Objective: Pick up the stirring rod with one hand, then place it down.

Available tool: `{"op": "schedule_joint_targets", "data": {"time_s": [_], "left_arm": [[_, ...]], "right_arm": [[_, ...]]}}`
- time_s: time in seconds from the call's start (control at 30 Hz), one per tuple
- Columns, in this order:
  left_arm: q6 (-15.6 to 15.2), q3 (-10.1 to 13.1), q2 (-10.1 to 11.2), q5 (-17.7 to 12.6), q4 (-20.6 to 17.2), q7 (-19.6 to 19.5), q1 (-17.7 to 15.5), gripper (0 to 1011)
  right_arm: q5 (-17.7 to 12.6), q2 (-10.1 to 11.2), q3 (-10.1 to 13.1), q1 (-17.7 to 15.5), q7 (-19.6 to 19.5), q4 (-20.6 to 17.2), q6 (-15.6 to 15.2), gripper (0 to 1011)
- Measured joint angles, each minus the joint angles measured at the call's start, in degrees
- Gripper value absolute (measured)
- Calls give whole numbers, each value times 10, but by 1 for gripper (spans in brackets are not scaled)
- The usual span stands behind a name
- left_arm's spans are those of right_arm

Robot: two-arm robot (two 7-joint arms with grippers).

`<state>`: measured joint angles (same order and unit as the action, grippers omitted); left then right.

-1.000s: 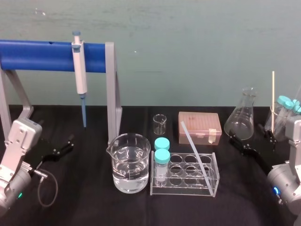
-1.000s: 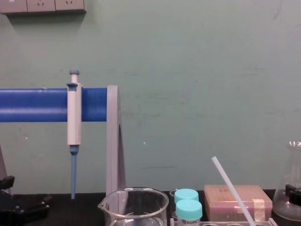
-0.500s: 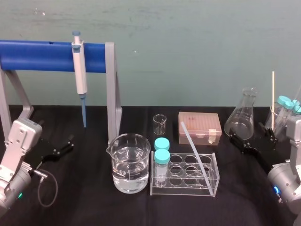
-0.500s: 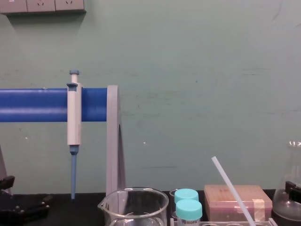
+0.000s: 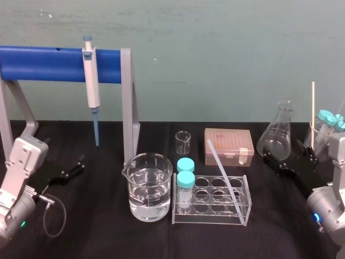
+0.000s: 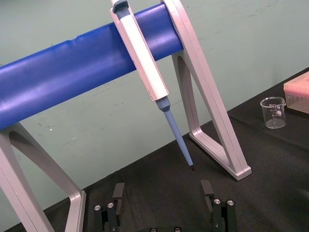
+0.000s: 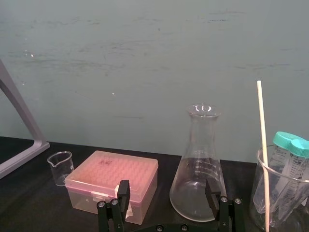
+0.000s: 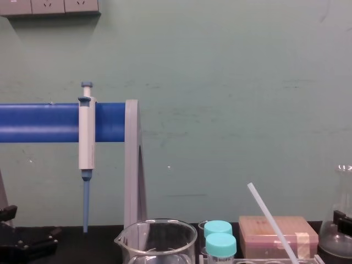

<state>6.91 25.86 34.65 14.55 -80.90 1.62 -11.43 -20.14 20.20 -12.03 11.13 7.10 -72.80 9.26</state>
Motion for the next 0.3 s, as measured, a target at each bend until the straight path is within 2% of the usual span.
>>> {"op": "schedule_joint_targets", "data": {"time_s": [0.3], "left_arm": [[0,0,0,0,0,0,0,1000]], "right_arm": [[0,0,0,0,0,0,0,1000]]}}
